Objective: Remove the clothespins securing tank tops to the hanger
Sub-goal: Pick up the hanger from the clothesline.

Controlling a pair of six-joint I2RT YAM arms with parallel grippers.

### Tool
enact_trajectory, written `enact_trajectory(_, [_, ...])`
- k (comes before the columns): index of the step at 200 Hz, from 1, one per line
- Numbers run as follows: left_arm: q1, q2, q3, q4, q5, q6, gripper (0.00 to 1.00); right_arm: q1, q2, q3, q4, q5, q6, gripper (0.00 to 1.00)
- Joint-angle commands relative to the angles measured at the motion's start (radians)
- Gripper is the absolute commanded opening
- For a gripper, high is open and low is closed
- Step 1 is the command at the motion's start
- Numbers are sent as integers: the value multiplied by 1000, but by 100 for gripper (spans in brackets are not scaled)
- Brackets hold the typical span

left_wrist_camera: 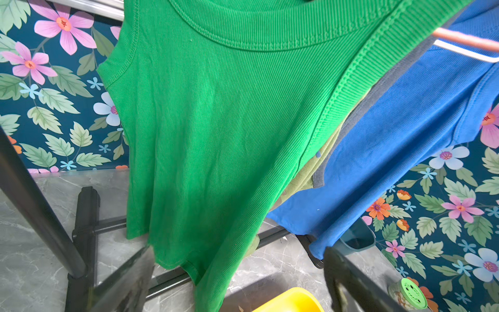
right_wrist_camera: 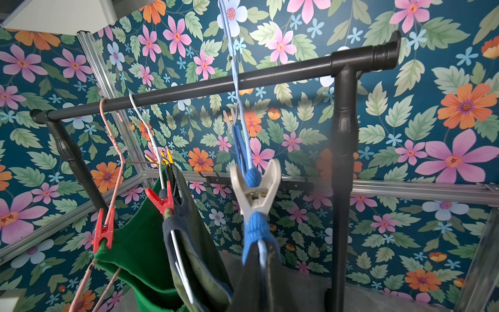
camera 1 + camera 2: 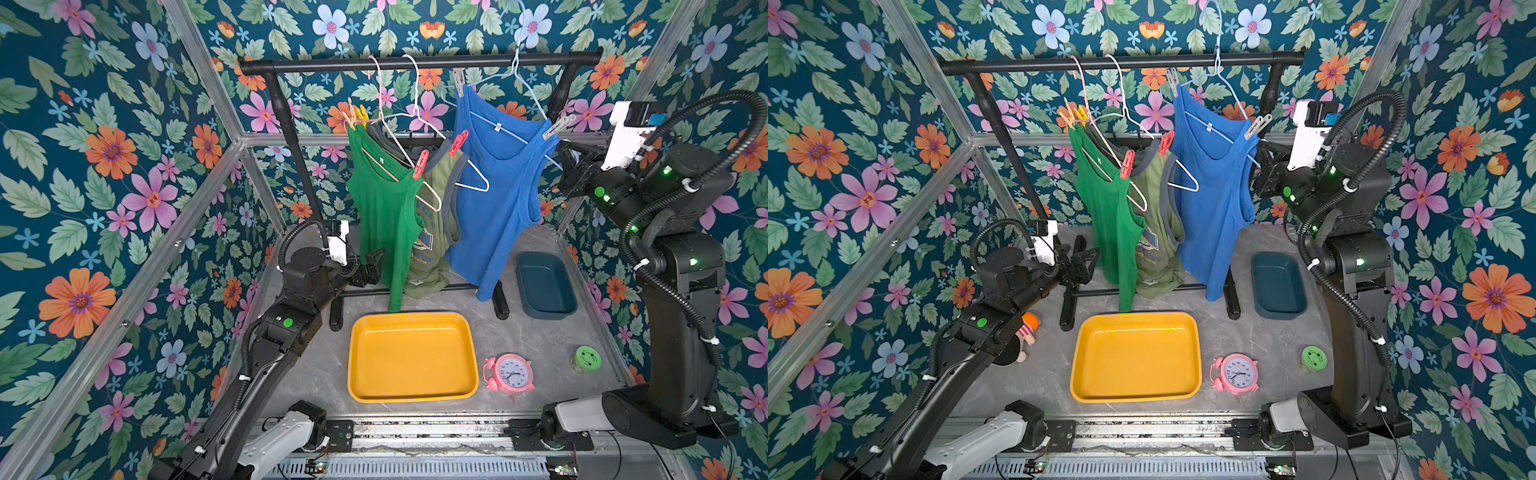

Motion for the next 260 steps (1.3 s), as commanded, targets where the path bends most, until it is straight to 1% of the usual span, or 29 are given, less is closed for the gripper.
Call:
enact_trajectory(1, [0,4,27,10,2,19,100,1,-11,16,53,3,-11,0])
enact_trajectory(32, [0,35,85,9,36,31,100,1,-18,64,-49,7,-49,0])
enact_trajectory(55, [-2,56,121,17,53,37,100,1,-54,51,-73,45,-72,0])
enact_trajectory(71, [-2,71,136,24,69,37,100,0,-75,34,-81,45,-85,0])
enact_trajectory(108, [-5,82,137,35,80,32,100,0,-61,78,-145,28,-103,0])
enact_trajectory(141, [-7,74,130,39,72,31,100,1,-89,102,-172,72,-127,0])
enact_trajectory(204, [-9,95,124,52,85,23,100,1,-194,107,-239,152,-146,0])
enact_trajectory(237, [-15,107,137,53,90,24,100,2,-269,80,-274,184,-144,0])
enact_trajectory(260, [-19,108,143,52,98,23,100,2,-304,90,-337,179,-143,0])
